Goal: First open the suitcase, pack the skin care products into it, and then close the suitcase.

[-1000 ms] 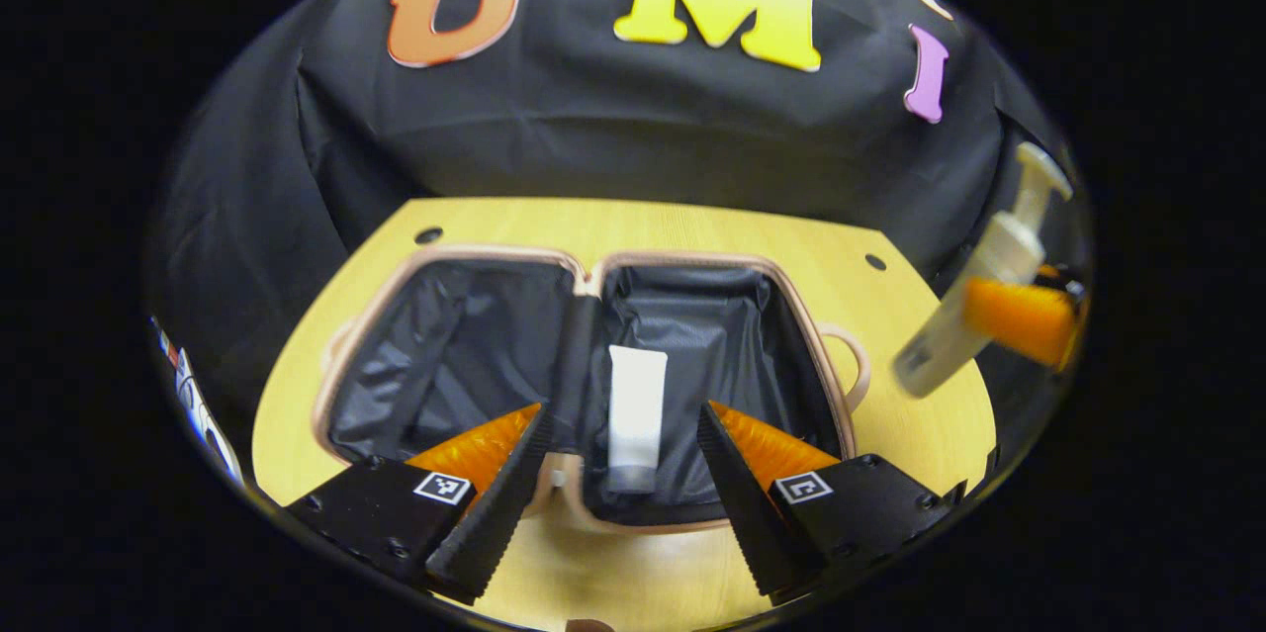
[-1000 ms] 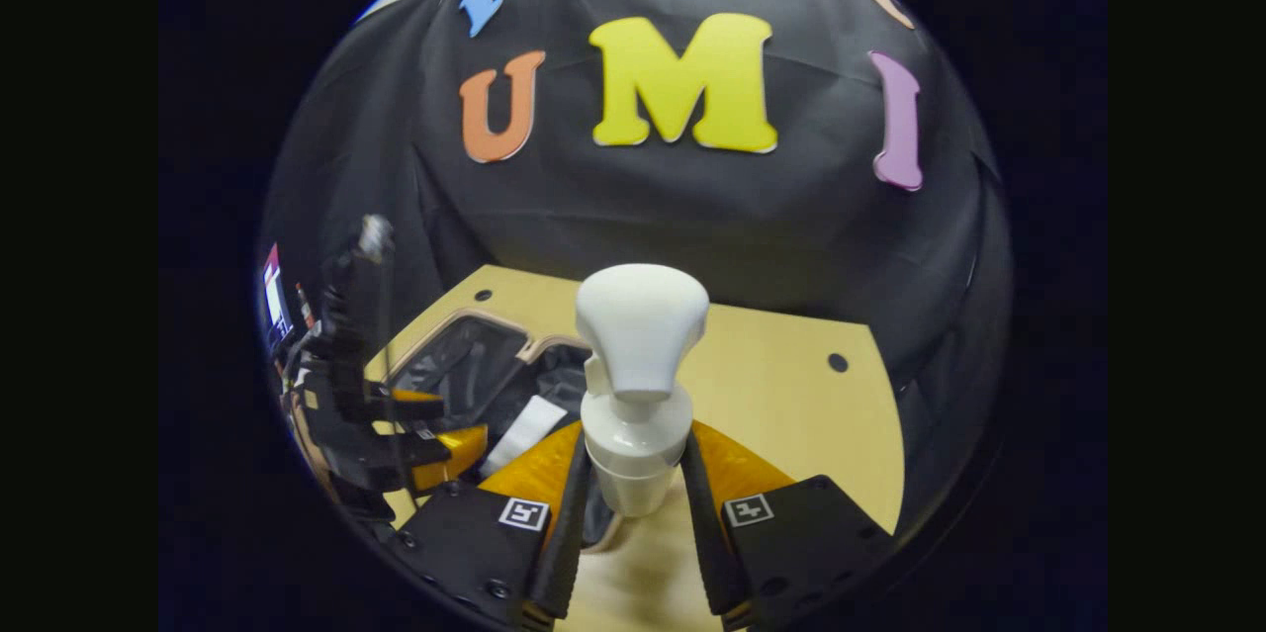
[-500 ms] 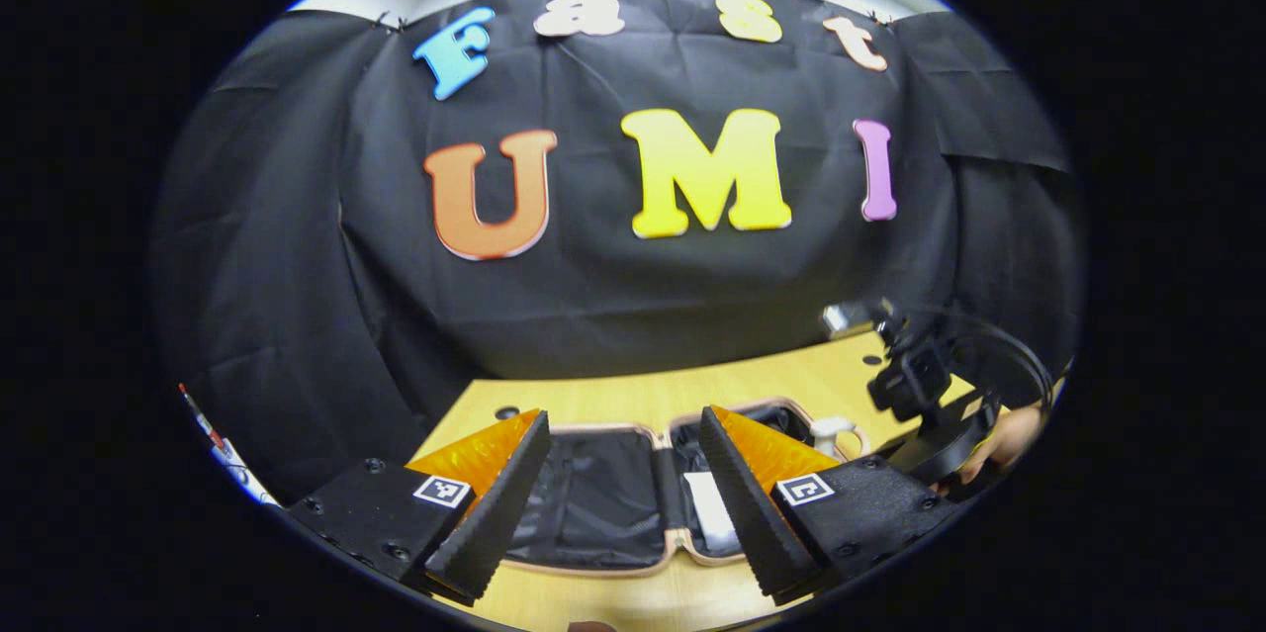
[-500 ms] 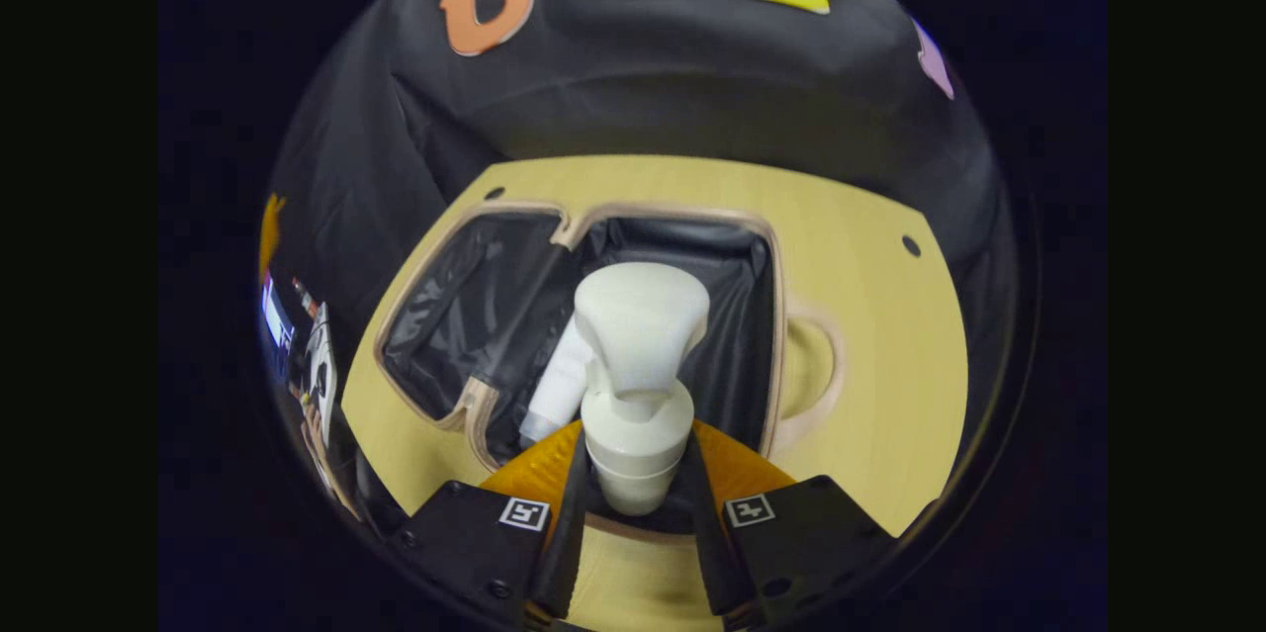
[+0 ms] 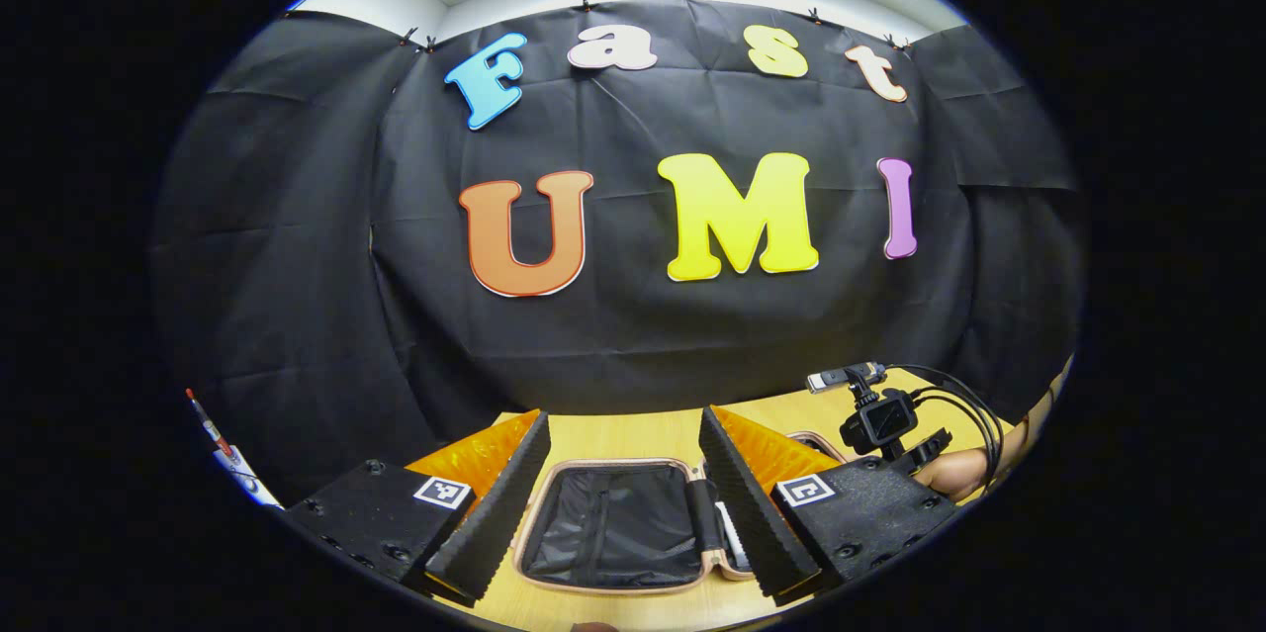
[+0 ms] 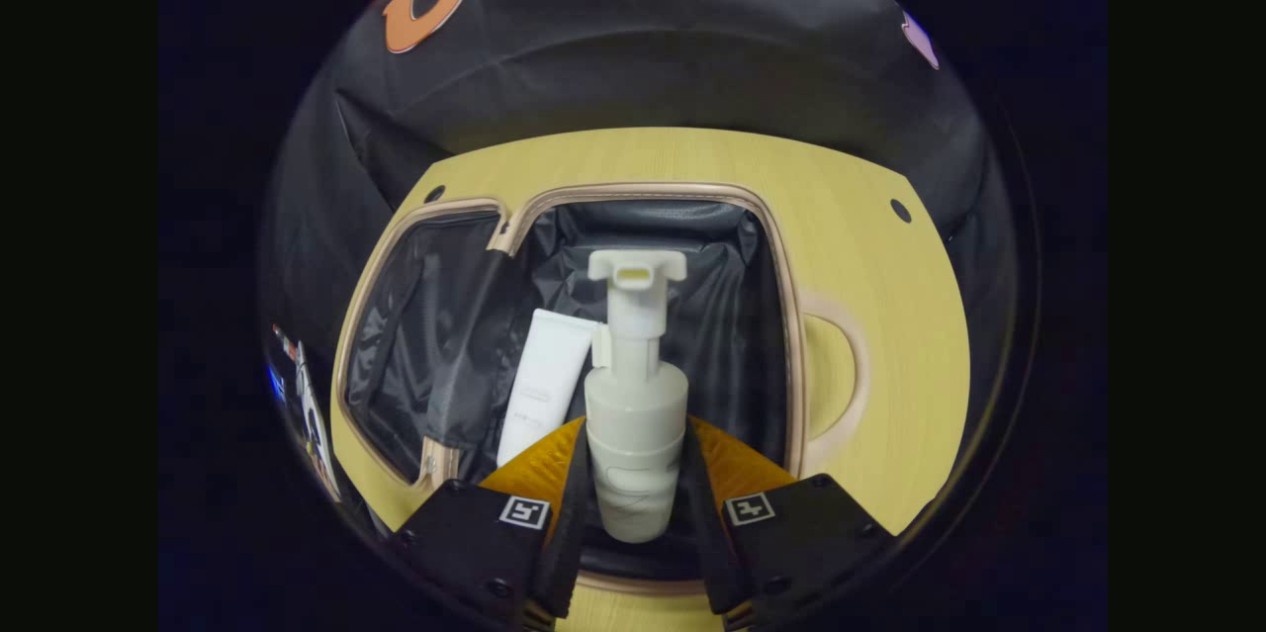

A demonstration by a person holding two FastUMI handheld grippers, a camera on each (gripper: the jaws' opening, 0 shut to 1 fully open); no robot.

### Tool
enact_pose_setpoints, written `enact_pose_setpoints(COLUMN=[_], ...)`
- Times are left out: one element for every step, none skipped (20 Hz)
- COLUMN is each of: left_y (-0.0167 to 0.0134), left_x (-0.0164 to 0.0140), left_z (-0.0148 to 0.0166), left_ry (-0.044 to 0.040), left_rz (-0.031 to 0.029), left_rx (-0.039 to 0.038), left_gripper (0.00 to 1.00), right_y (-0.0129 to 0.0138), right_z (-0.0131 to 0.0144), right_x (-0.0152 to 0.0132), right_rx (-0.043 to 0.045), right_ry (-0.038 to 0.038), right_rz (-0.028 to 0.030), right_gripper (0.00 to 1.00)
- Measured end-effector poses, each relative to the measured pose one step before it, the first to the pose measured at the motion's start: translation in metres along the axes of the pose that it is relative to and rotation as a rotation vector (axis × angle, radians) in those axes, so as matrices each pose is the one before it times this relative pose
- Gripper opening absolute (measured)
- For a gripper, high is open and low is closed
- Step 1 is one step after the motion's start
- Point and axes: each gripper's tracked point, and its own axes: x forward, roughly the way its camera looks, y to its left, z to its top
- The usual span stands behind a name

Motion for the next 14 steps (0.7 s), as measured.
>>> enact_pose_setpoints(left_y=[0.00671, 0.00768, 0.00638, 0.00639, 0.00992, 0.00874, 0.00754, 0.01108, 0.00993, 0.00936, 0.00890, 0.00705, 0.00564, 0.00691], left_x=[0.00079, 0.00032, 0.00149, 0.00157, 0.00255, 0.00474, 0.00370, 0.00612, 0.00417, 0.00515, 0.00581, 0.00624, 0.00639, 0.00744], left_z=[0.00190, 0.00015, 0.00002, -0.00003, -0.00013, 0.00101, -0.00108, -0.00122, -0.00182, -0.00142, -0.00528, -0.00828, -0.01160, -0.01621], left_ry=[-0.00463, -0.00049, -0.00161, 0.00082, -0.00811, -0.00590, 0.00356, 0.00342, 0.00472, 0.00073, 0.00131, 0.00674, 0.01729, 0.03552], left_rz=[0.01043, 0.01302, 0.01103, 0.01130, 0.02108, 0.01102, 0.01103, 0.01831, 0.01317, 0.01169, 0.00439, 0.00136, 0.00236, 0.00757], left_rx=[0.00384, -0.00131, -0.00646, -0.00251, 0.01108, 0.01471, 0.01389, 0.00989, 0.00678, -0.00135, -0.01080, -0.02527, -0.03615, -0.04980], left_gripper=[0.96, 0.96, 0.96, 0.96, 0.96, 0.96, 1.00, 0.97, 0.97, 0.97, 0.97, 0.97, 0.97, 0.97], right_y=[-0.00216, 0.00017, 0.00086, -0.00010, -0.00089, 0.00001, -0.00086, -0.00090, 0.00048, -0.00109, -0.00018, 0.00024, -0.00070, 0.00097], right_z=[-0.00138, -0.00297, -0.00365, -0.00198, -0.00107, -0.00138, -0.00134, -0.00089, -0.00303, -0.00188, -0.00013, -0.00064, 0.00044, -0.00049], right_x=[0.00836, 0.00561, 0.00398, 0.00389, 0.00240, 0.00180, 0.00086, 0.00228, 0.00203, 0.00163, 0.00163, -0.00115, 0.00022, -0.00193], right_rx=[0.00495, 0.01266, 0.00549, -0.00043, -0.00132, 0.00770, 0.01011, 0.01117, 0.00939, 0.00538, 0.00244, 0.00054, 0.00296, 0.00658], right_ry=[0.01432, 0.01915, 0.01640, 0.00715, 0.00167, 0.00399, 0.00629, 0.00944, 0.01481, 0.00850, 0.00013, -0.00028, 0.00149, 0.00227], right_rz=[-0.01744, -0.00926, -0.00822, -0.00820, -0.01133, -0.00954, -0.00946, -0.00706, 0.00061, -0.00210, 0.00145, 0.00408, 0.00529, 0.01116], right_gripper=[0.48, 0.47, 0.45, 0.48, 0.48, 0.47, 0.45, 0.48, 0.46, 0.49, 0.48, 0.49, 0.50, 0.51])
